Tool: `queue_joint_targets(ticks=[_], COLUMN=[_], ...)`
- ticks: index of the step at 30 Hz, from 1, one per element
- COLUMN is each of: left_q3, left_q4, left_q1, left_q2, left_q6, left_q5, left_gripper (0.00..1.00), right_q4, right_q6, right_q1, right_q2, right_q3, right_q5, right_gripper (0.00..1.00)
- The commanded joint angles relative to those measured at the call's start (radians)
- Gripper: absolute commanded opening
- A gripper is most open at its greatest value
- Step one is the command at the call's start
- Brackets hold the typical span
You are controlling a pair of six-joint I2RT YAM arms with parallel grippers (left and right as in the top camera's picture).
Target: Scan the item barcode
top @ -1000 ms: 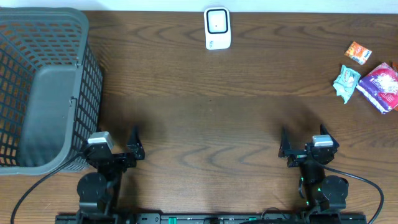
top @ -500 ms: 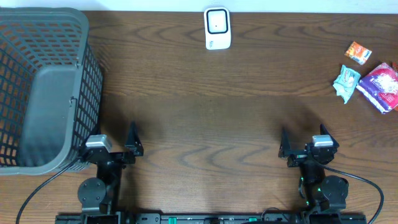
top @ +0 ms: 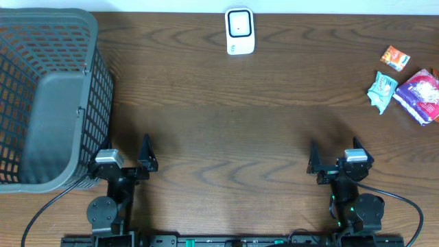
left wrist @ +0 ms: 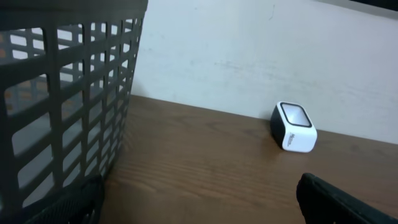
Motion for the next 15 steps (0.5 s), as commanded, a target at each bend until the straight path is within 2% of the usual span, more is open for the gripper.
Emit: queue_joint_targets(ticks=[1,8,15], left_q3=[-0.002,-0.002,-0.002], left_q4=[-0.012,-0.157,-0.161], left_q1=[-0.016,-0.027,-0.029], left_q2=[-0.01,-0.01,-0.01], left_q6=[0.061,0.133,0.174], left_q5=[0.021,0.021,0.016], left_gripper=[0.98,0.98,0.98], right_q4=[-0.004,-0.004,-0.004], right_q6=[-0.008,-0.008,-0.008], right_q1=[0.009,0.009,0.009], right_q2=[-0.006,-0.006,-0.006], right_q3=[-0.002,-0.002,-0.002], right_q5=[0.001,0.001,0.001], right_gripper=[0.99,0.99,0.99])
